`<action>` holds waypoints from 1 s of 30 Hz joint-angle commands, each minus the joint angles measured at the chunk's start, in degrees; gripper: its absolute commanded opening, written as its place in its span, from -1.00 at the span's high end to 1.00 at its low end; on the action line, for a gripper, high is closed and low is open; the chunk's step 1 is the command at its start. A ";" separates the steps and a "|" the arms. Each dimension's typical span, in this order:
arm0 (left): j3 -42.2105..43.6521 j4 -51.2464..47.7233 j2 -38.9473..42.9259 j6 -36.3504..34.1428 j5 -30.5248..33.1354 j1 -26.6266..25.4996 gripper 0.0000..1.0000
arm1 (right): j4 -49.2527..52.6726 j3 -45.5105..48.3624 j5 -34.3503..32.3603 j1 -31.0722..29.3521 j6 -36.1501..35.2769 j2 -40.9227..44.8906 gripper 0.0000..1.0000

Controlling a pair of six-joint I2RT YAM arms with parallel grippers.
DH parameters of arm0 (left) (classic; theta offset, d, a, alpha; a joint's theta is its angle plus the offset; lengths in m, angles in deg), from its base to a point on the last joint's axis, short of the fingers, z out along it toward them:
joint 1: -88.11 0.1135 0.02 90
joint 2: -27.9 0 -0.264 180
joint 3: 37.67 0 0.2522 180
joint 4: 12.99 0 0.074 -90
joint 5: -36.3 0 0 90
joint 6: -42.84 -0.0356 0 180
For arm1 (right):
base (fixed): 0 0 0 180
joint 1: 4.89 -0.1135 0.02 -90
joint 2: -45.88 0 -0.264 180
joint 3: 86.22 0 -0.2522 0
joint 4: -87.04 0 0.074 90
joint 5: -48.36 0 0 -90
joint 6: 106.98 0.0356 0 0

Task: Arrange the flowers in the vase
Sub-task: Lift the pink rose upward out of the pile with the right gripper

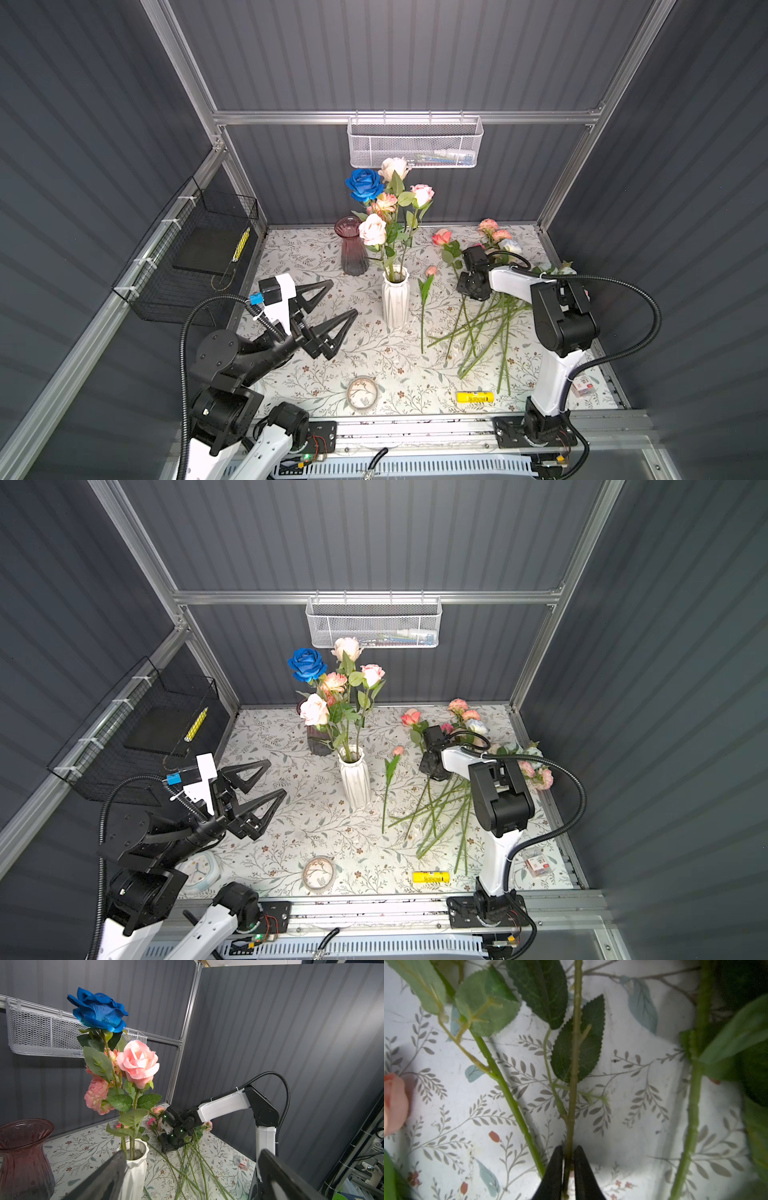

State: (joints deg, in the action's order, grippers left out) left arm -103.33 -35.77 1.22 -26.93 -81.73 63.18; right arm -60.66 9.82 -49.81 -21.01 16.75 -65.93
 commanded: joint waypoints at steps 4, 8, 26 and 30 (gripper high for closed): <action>-1.43 -0.30 0.30 0.25 0.08 -0.12 -0.99 | -4.45 3.49 1.84 0.31 -2.59 4.74 0.97; -1.62 -0.22 0.04 0.27 -0.08 -0.10 -1.00 | -11.70 9.47 3.77 0.30 -4.00 12.44 1.00; -2.95 -0.90 -1.01 -0.50 -0.02 -0.11 -1.00 | -32.41 26.17 11.60 -9.62 -9.17 58.35 1.00; -2.94 -1.32 -0.71 -0.72 0.61 -0.12 -1.00 | -35.41 22.35 13.05 -14.59 -12.63 61.48 1.00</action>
State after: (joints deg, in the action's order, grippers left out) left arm -104.64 -36.21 0.50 -26.97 -81.71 63.18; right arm -91.67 35.37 -38.51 -33.01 8.40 -5.91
